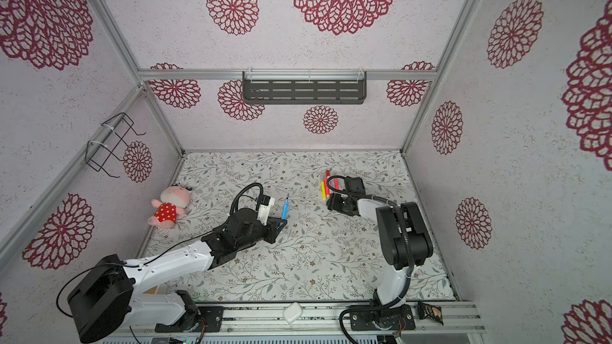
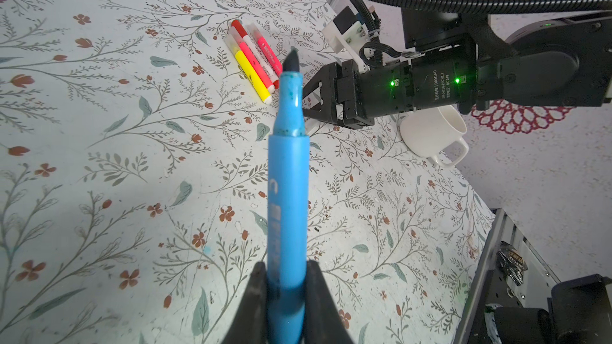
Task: Insert the pens into the pen caps
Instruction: 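Lower the right gripper over the clear cap on the table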
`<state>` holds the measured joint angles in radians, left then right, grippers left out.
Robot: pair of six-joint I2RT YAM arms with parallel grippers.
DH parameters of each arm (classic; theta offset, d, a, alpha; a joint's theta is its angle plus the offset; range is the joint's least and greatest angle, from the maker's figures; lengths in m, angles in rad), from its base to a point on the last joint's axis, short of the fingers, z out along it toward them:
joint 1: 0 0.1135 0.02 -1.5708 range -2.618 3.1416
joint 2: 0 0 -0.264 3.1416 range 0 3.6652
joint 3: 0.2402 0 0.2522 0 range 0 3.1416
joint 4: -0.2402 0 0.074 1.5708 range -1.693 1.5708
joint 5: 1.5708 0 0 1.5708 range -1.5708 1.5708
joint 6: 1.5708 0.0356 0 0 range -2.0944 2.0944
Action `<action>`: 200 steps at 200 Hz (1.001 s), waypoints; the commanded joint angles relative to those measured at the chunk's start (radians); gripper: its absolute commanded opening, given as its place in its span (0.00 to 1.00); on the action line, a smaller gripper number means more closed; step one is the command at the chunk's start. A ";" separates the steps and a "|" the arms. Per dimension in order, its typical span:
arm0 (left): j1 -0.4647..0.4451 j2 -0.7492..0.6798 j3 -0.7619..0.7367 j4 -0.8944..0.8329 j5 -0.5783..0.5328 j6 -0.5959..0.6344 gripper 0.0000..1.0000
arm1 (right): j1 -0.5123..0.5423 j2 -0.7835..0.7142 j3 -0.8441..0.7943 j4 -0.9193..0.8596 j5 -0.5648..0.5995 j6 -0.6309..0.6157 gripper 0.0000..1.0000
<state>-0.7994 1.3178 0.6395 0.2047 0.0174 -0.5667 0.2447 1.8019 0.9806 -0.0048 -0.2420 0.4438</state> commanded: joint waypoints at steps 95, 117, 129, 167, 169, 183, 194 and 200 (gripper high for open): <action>0.009 -0.016 0.014 -0.011 -0.013 0.026 0.00 | 0.136 0.021 0.078 0.014 -0.073 -0.065 0.67; 0.009 -0.021 0.006 -0.011 -0.015 0.024 0.00 | 0.141 -0.043 0.049 0.011 0.006 -0.043 0.67; 0.009 -0.023 0.000 -0.006 -0.017 0.021 0.00 | 0.144 -0.080 0.029 0.006 0.048 -0.031 0.67; 0.009 -0.017 -0.005 0.001 -0.019 0.018 0.00 | 0.160 -0.134 -0.008 -0.052 0.106 -0.015 0.67; 0.009 -0.016 -0.005 0.001 -0.020 0.018 0.00 | 0.161 -0.135 -0.012 -0.051 0.105 -0.013 0.67; 0.010 -0.012 -0.004 0.006 -0.020 0.018 0.00 | 0.168 -0.145 -0.042 -0.036 0.094 0.001 0.67; 0.009 -0.009 -0.004 0.009 -0.018 0.018 0.00 | 0.171 -0.145 -0.063 -0.018 0.081 0.015 0.67; 0.009 -0.008 -0.003 0.011 -0.017 0.017 0.00 | 0.173 -0.145 -0.075 -0.006 0.070 0.022 0.67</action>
<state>-0.7986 1.3167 0.6395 0.1967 0.0090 -0.5510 0.4084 1.6779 0.9466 -0.0174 -0.1772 0.4271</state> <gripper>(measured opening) 0.173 0.669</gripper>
